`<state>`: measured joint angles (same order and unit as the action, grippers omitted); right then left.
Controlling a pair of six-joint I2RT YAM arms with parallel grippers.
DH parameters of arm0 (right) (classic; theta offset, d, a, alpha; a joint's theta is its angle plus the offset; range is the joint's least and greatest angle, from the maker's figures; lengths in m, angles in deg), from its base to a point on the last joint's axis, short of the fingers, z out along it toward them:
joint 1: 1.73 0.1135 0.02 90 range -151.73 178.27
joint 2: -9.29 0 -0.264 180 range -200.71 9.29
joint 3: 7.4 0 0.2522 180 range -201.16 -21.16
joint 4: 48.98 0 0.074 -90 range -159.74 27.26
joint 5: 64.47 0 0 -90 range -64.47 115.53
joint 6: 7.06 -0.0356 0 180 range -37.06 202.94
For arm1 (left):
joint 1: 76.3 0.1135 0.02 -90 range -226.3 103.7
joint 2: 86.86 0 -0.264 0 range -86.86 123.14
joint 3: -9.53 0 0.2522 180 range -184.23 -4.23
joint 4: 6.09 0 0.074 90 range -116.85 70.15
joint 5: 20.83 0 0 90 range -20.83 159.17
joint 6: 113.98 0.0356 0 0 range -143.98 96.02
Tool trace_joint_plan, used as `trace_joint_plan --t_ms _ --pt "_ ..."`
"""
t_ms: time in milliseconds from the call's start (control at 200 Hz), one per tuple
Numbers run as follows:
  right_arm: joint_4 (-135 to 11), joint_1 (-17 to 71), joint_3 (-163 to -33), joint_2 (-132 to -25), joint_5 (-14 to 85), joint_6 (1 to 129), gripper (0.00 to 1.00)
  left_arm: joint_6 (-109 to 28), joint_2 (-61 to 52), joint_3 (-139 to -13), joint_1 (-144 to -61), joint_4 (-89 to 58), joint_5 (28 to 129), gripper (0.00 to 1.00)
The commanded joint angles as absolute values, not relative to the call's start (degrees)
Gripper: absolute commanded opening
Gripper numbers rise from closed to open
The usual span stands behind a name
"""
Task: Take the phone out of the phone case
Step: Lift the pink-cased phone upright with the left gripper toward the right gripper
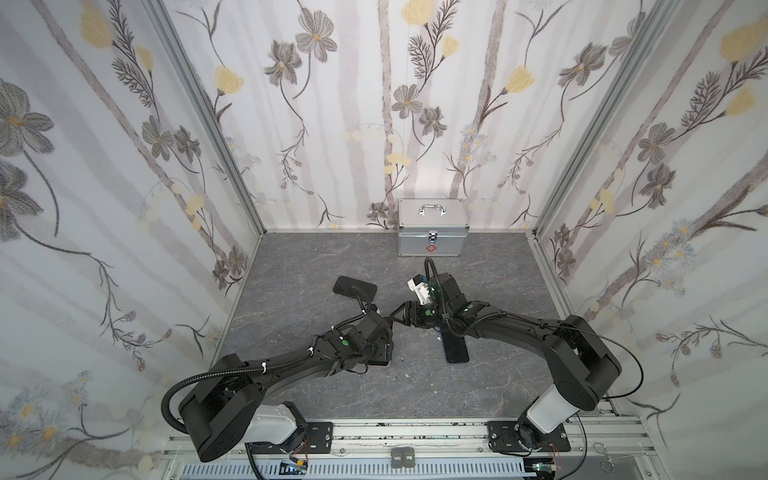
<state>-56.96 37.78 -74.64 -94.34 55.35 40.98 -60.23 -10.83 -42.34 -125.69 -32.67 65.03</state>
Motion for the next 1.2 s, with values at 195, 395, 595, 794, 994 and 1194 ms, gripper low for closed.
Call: trace_joint_plan --t_ms 195,395,595,794,994,1194 --pt "-54.32 38.02 -75.75 -97.05 58.42 40.16 0.56 -58.55 -10.56 -43.44 -127.35 -27.12 63.02 0.58" --pt "-53.77 38.0 -76.68 -97.53 60.31 39.62 0.44 -56.75 -12.26 -43.3 -128.49 -25.52 62.75 0.58" --pt "-55.06 37.49 -77.33 -97.44 60.25 40.61 0.27 -55.39 -12.97 -43.69 -128.55 -24.75 62.22 0.58" --pt "-54.76 34.91 -76.84 -93.51 60.07 40.87 0.09 -57.06 -13.98 -46.35 -128.51 -23.99 62.91 0.64" --pt "-54.88 28.22 -75.79 -86.54 59.06 41.67 0.0 -59.19 -16.54 -50.83 -128.35 -22.51 61.81 0.94" --pt "-53.72 22.32 -73.0 -76.8 56.17 44.09 0.0 -61.86 -17.03 -55.7 -128.31 -20.49 61.25 0.97"
